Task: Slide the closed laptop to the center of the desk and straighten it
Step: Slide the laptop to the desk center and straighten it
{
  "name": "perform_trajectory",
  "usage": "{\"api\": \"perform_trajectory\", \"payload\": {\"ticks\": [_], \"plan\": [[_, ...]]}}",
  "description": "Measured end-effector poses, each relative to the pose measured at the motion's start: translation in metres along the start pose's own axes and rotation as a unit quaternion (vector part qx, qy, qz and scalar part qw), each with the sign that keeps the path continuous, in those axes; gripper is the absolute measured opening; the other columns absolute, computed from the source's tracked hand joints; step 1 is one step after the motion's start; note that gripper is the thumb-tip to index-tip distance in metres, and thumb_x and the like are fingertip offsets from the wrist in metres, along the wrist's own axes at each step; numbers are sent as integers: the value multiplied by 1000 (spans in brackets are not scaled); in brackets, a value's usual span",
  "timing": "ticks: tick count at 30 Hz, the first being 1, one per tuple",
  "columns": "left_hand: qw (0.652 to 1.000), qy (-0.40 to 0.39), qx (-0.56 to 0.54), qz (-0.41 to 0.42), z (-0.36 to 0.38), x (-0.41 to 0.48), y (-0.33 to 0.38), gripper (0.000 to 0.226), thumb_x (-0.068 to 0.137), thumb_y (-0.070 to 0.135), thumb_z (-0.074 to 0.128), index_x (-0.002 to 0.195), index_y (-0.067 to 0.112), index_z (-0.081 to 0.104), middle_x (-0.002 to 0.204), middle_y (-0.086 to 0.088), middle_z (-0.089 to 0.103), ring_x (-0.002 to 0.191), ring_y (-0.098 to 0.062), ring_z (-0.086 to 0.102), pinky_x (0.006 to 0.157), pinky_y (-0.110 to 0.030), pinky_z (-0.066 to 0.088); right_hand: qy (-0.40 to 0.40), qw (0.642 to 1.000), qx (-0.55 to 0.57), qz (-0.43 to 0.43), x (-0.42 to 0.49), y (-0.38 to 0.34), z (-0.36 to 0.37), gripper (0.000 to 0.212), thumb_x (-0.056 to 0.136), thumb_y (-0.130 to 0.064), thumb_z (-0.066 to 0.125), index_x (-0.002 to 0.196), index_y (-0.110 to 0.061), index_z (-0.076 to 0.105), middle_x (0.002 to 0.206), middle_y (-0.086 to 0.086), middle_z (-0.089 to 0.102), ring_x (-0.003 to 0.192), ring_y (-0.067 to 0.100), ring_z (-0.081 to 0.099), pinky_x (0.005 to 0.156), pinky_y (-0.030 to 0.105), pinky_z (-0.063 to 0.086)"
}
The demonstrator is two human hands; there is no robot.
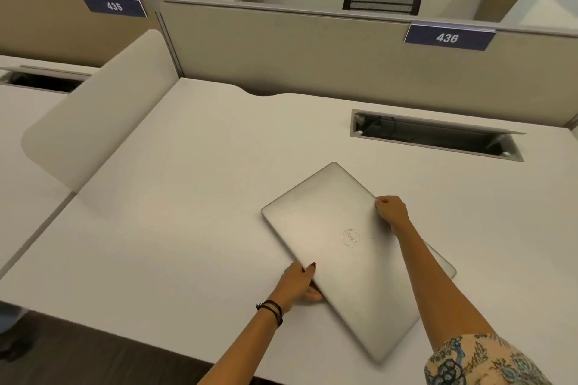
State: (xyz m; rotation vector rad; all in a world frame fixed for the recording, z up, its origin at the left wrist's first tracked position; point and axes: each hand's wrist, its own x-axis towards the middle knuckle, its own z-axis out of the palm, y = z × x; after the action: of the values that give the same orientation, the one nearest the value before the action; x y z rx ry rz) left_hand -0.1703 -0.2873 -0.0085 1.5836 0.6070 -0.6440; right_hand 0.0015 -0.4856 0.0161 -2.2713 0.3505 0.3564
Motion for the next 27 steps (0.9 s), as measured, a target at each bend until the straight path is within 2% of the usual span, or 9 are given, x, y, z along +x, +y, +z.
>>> {"api": "perform_trajectory", "payload": {"ticks": [3, 7, 10, 12, 14, 16, 18, 22, 27], "plan": [[1000, 11, 25, -11, 1, -2, 3, 26, 97, 34, 42, 84, 14, 52, 67, -9, 71, 50, -16, 69, 69, -29, 58, -6, 999, -27, -21, 3, 5, -1, 41, 82, 2, 38, 52, -20, 21, 56, 1, 22, 56, 17, 18, 53, 29, 11], [998, 15, 55, -15, 0, -9, 9, 31, 98, 34, 41, 85, 10, 55, 48, 0, 69, 42, -10, 66, 53, -20, 57, -50, 994, -94, -40, 6, 3, -8, 41, 82, 6, 38, 49, -15, 25, 55, 2, 30, 62, 20, 31, 51, 27, 17], [995, 13, 98, -11, 2, -12, 9, 46, 99, 38, 36, 81, 3, 60, 52, -1, 69, 43, -9, 65, 61, -26, 58, -65, 992, -96, -47, 1, 8, -13, 28, 82, 5, 37, 58, -7, 41, 67, 10, 43, 65, 22, 40, 55, 27, 27], [988, 16, 152, -3, 3, -16, 8, 55, 98, 42, 32, 75, 3, 63, 51, 2, 69, 44, -9, 65, 63, -26, 58, -71, 988, -129, -50, -6, 13, -14, 23, 88, -3, 39, 96, 2, 60, 103, 20, 54, 95, 33, 53, 78, 36, 44], [978, 26, 206, 4, 3, -17, 9, 62, 98, 46, 29, 61, 8, 62, 48, 3, 68, 43, -10, 64, 61, -24, 56, -77, 973, -206, -75, -12, 22, -17, 39, 94, -15, 39, 130, -1, 46, 133, 23, 44, 121, 39, 43, 99, 43, 40], [969, 32, 246, 6, 2, -19, 10, 63, 97, 49, 28, 55, 12, 58, 51, 2, 68, 43, -10, 62, 60, -23, 55, -70, 970, -219, -79, -19, 34, -23, 45, 96, -23, 38, 138, -6, 39, 141, 21, 38, 127, 39, 39, 102, 44, 37], [948, 51, 315, 14, 0, -20, 13, 59, 96, 52, 30, 54, 16, 51, 51, 1, 65, 42, -9, 58, 57, -21, 50, -52, 978, -193, -63, -24, 50, -32, 45, 96, -28, 40, 137, -10, 42, 140, 20, 41, 126, 37, 41, 102, 44, 38], [874, 143, 461, 58, -12, -14, 26, 59, 85, 63, 47, 48, 19, 34, 47, 6, 45, 41, -10, 44, 48, -22, 32, -11, 994, -101, -28, -41, 83, -51, 44, 95, -33, 45, 133, -11, 47, 133, 21, 51, 122, 37, 49, 103, 44, 39], [821, 196, 526, 103, -22, -2, 29, 69, 70, 75, 56, 50, 16, 26, 52, 5, 38, 62, -18, 49, 47, -24, 24, 56, 998, -15, 36, -63, 113, -64, 38, 92, -24, 52, 126, -7, 54, 127, 26, 53, 119, 39, 49, 103, 41, 38]]}}
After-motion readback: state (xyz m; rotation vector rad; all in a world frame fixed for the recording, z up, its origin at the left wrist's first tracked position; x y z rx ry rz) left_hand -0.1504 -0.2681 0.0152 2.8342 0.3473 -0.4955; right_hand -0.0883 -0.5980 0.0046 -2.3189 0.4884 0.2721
